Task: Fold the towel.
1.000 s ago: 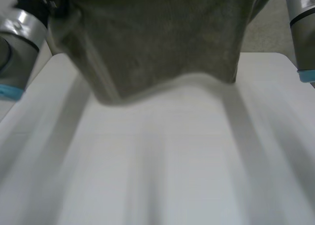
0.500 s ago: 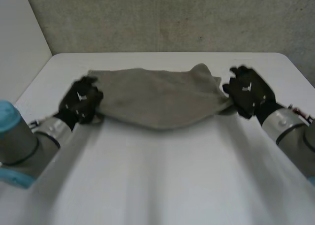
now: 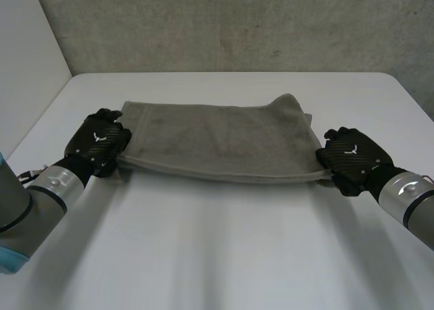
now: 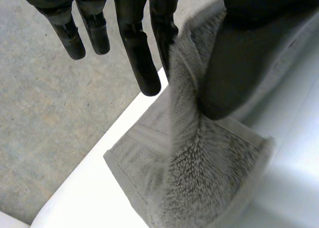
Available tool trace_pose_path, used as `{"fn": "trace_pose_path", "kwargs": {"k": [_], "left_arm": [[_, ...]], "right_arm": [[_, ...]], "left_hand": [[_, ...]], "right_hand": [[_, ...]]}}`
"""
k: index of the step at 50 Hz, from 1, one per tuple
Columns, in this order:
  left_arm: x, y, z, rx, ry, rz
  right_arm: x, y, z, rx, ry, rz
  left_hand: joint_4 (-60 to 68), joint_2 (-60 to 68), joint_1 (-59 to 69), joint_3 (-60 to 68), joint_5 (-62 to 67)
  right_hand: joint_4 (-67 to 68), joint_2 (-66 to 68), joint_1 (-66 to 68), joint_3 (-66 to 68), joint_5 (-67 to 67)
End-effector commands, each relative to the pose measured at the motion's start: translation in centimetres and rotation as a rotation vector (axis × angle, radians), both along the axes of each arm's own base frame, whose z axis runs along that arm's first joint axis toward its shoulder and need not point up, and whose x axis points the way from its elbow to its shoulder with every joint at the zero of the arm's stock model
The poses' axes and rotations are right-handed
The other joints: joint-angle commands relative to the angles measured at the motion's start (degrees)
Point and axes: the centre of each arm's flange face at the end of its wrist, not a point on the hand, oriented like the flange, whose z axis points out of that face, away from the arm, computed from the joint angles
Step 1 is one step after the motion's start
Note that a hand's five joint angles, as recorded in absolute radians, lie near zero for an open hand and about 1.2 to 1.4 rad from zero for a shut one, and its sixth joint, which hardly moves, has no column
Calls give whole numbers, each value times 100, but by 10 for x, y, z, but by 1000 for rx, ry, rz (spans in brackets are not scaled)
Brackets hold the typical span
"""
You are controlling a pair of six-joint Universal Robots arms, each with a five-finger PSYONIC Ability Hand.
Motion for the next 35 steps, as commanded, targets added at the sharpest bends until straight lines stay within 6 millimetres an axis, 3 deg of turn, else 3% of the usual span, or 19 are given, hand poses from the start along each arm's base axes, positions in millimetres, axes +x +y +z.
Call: {"fn": "trace_pose_path", "kwargs": {"k": [1,3,29,35], "left_arm": [[5,-3,-17,50,-11,33],[5,-4,-18,55,-12,40],[19,8,-29,150,-23,83],[19,17,-18,197,-9,83]], "right_arm": [[1,-13,-9,-3,-33,-27],[1,-18,-12,12,-49,-50],[-6,-19,-16,78,-109,-174],[-3,-17,-17,82,-106,-159]], "left_hand": [[-319,-488,-511,-257,-538],[-319,-505,-528,-257,-555],[-319,-488,-511,-257,-538],[-319,-1111,-1133,-257,-1160]], "right_hand": [[-305,303,150,-187,24],[-305,-1590,-1743,-187,-1869],[-305,-2102,-2255,-187,-2381],[-305,-2035,-2188,-187,-2314]]}}
